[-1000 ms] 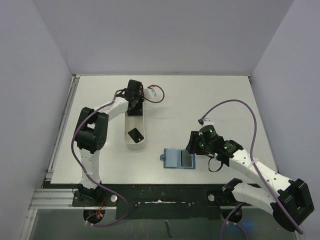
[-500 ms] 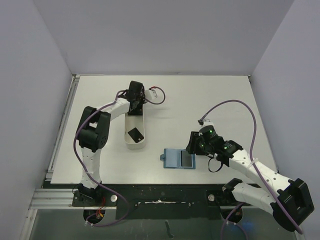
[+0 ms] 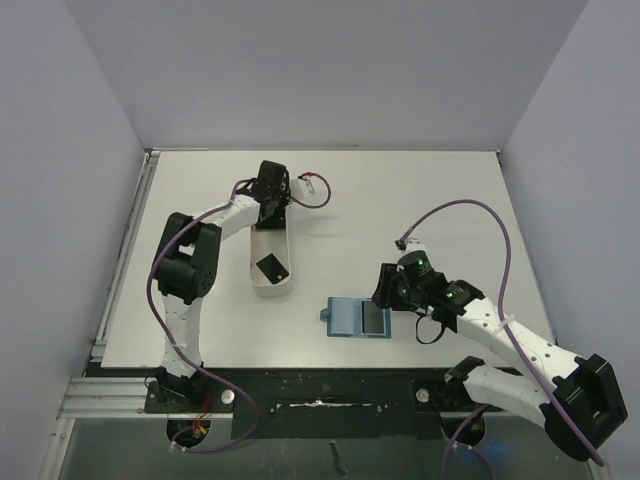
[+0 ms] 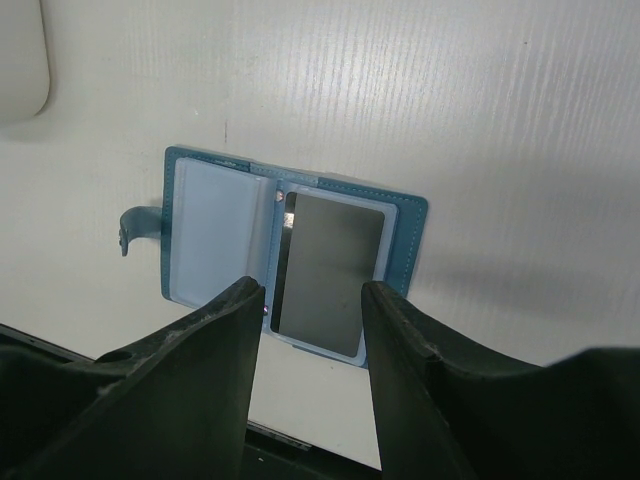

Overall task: Put the credit cards into the card holder
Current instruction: Pick up the credit card from the storage box.

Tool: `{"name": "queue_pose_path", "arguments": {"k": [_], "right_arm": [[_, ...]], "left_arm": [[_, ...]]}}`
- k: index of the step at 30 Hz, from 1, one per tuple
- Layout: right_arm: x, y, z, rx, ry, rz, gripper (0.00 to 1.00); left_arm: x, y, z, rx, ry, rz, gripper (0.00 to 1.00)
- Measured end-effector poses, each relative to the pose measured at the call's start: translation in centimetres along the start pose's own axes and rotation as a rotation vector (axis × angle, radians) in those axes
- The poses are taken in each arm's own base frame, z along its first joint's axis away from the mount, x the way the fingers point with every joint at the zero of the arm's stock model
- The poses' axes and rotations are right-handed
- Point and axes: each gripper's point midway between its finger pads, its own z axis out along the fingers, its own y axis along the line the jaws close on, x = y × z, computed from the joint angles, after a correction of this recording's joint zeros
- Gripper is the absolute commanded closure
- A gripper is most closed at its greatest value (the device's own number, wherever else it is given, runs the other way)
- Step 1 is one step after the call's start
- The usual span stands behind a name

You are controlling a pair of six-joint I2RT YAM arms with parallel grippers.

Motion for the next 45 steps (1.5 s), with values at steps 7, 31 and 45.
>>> {"name": "queue_pose_path", "arguments": {"k": [7,31,45], "right_arm": [[-0.1,0.1,-0.2,-0.005,-0.007,0.004,0.55],[-1.8,1.6,-2.9,-0.101,-0.111,0.011,0.54],[-4.6,3.6,-6.5,-0.231,-0.28,0.051,0.53]], "left_arm": [[0.0,0.1,-0.1,0.002,0.006,0.001,0.87],[-1.5,2.5,-5.5,-0.003,-0.028,-0.038,1.0],[-5.8,5.5,-15.8,0.031,-0.321,-0.471,1.0]]}}
